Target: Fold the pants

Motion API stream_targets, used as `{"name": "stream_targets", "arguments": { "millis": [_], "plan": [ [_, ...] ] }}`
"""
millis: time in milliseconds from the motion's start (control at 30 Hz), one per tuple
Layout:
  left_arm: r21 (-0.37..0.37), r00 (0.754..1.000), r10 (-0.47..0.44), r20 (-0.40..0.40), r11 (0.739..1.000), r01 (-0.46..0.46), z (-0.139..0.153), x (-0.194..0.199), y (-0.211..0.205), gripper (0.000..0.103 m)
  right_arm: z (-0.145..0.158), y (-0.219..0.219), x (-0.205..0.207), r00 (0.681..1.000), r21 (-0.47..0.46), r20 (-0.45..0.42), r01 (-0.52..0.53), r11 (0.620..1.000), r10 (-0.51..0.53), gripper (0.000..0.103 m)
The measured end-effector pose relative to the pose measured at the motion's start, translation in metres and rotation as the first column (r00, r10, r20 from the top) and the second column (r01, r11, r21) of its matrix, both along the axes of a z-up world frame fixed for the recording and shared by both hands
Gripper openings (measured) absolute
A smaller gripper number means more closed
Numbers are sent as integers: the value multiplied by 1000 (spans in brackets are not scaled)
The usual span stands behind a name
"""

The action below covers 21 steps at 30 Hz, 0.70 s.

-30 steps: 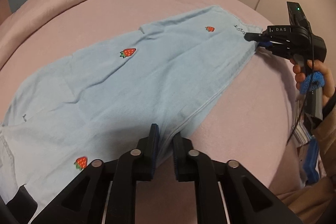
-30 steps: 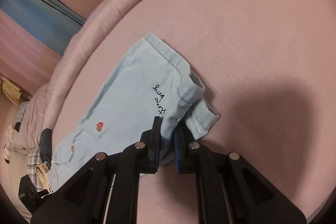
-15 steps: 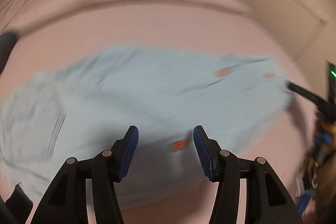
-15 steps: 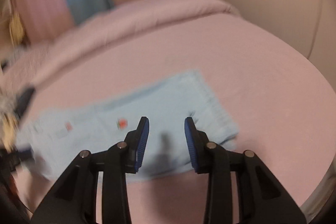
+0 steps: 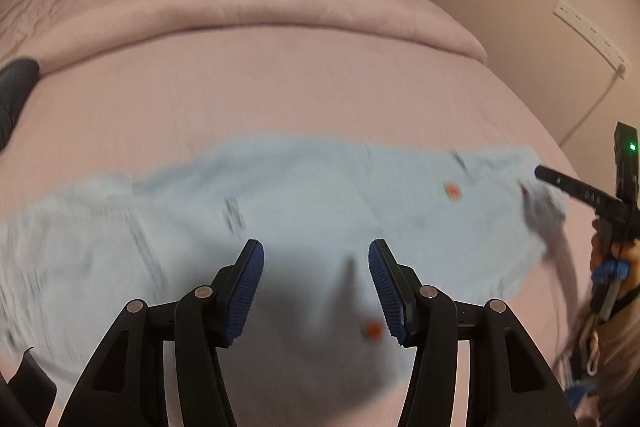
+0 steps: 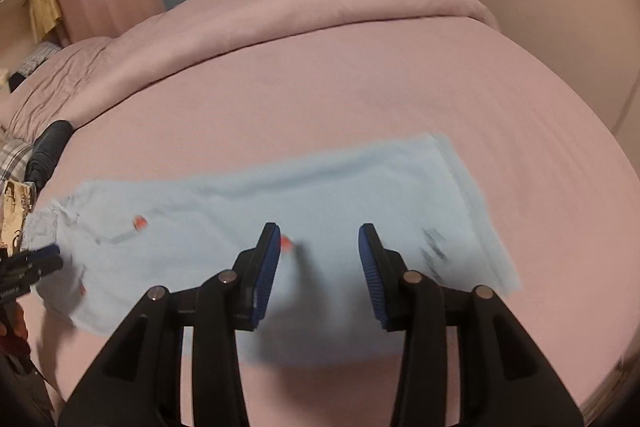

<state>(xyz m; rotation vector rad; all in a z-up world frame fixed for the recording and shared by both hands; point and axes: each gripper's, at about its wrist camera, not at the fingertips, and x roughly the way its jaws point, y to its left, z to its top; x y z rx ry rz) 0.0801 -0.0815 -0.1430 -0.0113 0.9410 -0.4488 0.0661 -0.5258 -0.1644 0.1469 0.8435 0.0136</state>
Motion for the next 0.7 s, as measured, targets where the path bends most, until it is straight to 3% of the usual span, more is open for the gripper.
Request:
{"name": "stream_targets", "arguments": {
  "millis": [67, 133, 200, 233, 300, 400, 500, 633, 700],
  "plan": [
    [-3, 1000, 17, 0, 1000, -17, -2, 24, 1, 54, -2, 18, 22, 999, -19, -1, -32, 999, 32, 41],
    [-9, 998, 43, -53, 999, -44, -15, 47, -2, 54, -7, 30, 39, 998, -28, -2, -62, 998, 62, 38],
    [27, 985, 64, -159, 998, -61, -47, 70, -11, 54, -26, 34, 66, 996, -23, -71, -60, 998, 58, 39],
    [32, 985, 70, -160, 997, -65, -55, 74, -14, 54, -43, 37, 76, 989, -42, -142, -52, 998, 45, 40],
    [23, 989, 41, -140, 999, -38, -52, 70, -21, 70, -52, 43, 76, 992, -76, -121, -55, 996, 45, 42],
    [68, 991, 18, -129, 998, -9, -49, 63, -29, 70, -49, 41, 74, 986, -88, -149, -84, 993, 70, 42],
    [57, 995, 30, -93, 998, -25, -35, 48, -18, 70, -34, 24, 61, 990, -47, -133, -49, 998, 42, 42],
    [23, 991, 131, -34, 991, -130, -16, 25, 28, 70, -10, 1, 24, 997, -71, -75, 1, 997, -6, 42],
    [55, 974, 225, -12, 973, -224, -20, 10, 57, 70, -4, -8, 7, 997, -84, -70, 17, 996, -23, 42]
  ]
}}
